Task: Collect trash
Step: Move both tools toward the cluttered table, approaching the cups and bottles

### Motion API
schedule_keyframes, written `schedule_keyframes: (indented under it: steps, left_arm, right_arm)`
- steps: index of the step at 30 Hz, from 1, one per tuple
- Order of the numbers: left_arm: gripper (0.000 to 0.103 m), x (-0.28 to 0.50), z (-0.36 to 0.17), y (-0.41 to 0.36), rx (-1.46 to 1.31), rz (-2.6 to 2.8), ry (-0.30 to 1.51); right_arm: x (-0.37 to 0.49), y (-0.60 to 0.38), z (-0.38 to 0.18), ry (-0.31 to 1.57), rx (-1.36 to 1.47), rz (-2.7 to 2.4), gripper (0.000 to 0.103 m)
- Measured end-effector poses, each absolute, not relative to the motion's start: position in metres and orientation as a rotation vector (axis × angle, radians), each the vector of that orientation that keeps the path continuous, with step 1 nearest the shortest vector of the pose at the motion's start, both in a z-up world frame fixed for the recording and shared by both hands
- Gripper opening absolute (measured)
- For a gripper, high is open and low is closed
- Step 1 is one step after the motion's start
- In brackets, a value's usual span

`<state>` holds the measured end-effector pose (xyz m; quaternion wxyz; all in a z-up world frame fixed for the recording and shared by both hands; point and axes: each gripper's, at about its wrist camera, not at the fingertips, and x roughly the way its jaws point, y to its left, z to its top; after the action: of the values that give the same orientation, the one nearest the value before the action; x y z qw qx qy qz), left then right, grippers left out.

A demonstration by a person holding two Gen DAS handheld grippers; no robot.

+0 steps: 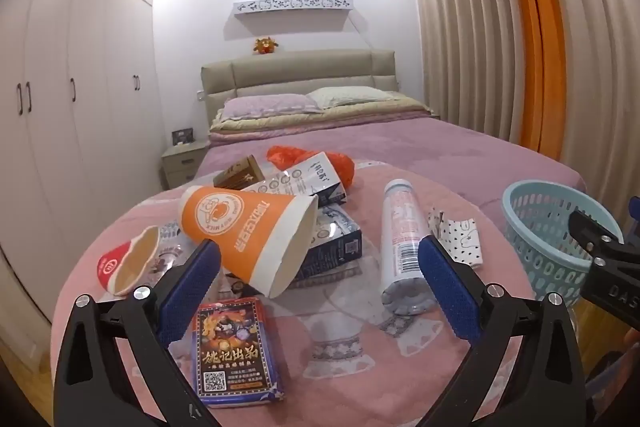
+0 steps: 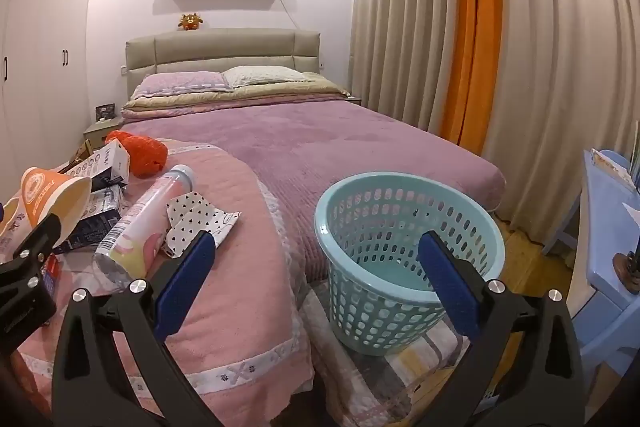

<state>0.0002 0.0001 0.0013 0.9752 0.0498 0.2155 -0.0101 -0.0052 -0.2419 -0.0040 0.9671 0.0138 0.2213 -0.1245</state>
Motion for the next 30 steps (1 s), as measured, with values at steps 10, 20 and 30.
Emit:
schedule_keyframes:
  steps: [10,20,30]
  left_arm:
    - [0.096,-0.031,0.016,0.007,0.055,-0.074,0.376]
    - [0.096,-0.045,0.028,0.022,0.018,-0.066,0.387]
    - [0.096,-0.040,0.032,0.042,0.010,-0.034,0.432]
  right_arm:
    - [-0.004,-0.244,-0.003,0.466,0.052,-0.246,0.087]
    - [-0.004,-0.243,0.002,0.454,0.050,-0.256,0.086]
    - [-0.012,-0.238,0.000,0.459,0.045,-0.236,0.086]
